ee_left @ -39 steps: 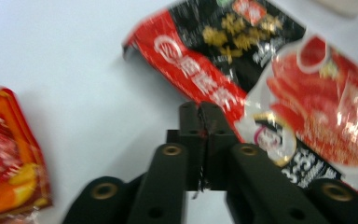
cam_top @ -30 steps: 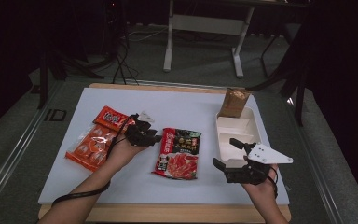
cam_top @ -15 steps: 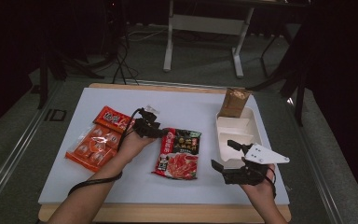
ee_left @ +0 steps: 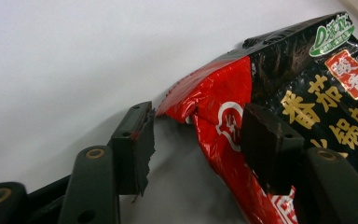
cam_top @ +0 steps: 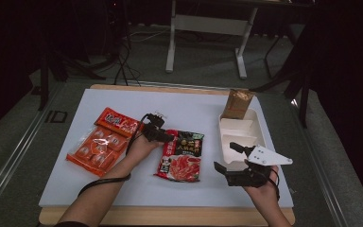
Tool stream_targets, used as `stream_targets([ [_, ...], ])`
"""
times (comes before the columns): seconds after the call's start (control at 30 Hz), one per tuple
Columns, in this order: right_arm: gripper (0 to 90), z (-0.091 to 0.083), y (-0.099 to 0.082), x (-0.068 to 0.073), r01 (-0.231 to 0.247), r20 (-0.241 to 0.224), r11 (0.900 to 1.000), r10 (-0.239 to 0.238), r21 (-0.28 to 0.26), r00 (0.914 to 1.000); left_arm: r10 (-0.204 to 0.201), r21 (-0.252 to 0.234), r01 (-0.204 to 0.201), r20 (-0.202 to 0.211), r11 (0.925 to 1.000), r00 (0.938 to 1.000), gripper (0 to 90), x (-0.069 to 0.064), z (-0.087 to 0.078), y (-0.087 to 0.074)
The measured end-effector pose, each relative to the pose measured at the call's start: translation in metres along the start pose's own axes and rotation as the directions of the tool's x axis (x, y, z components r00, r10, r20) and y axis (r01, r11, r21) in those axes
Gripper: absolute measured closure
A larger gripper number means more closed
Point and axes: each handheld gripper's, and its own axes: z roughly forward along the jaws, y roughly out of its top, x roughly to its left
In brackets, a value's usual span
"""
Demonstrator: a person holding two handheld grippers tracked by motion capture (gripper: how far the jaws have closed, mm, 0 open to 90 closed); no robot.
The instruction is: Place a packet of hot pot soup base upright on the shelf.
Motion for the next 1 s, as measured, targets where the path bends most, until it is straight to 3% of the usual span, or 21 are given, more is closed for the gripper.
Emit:
stream_targets([
  [0.17,13.2,0.001,0.000,-0.001,-0.004,0.000,1.0000,0.004,0.005,1.0000,0.002,0.008,-0.002,0.009,1.0000,1.0000,53.4,-0.002,0.001,0.002],
  [0.23,13.3,0.001,-0.001,-0.001,-0.004,-0.001,1.0000,0.004,0.007,1.0000,0.029,0.019,-0.028,-0.011,0.9994,0.9995,56.1,-0.005,0.001,0.002],
  [0.37,13.4,0.003,-0.001,-0.001,-0.008,-0.003,0.9999,0.008,0.015,1.0000,0.032,0.047,-0.031,-0.018,0.9984,0.9993,71.0,-0.012,0.002,0.003],
  [0.5,13.5,0.003,-0.001,-0.001,-0.011,-0.005,0.9998,0.011,0.015,0.9999,0.027,0.057,-0.025,-0.029,0.9981,0.9992,79.3,-0.015,0.002,0.004],
  [0.6,14.2,0.003,-0.001,-0.001,-0.014,-0.001,0.9997,0.014,0.021,0.9999,0.020,0.046,-0.019,-0.009,0.9988,0.9998,83.3,-0.016,0.000,0.005],
  [0.77,13.6,0.002,0.000,-0.004,-0.031,-0.008,0.9994,0.032,0.015,0.9995,0.009,-0.011,-0.008,0.026,0.9999,0.9996,86.7,-0.016,-0.010,0.004],
  [1.0,12.6,0.001,0.002,-0.004,-0.038,-0.008,0.9992,0.039,0.013,0.9992,0.031,-0.071,-0.029,0.032,0.9971,0.9990,87.2,-0.026,-0.031,0.007],
])
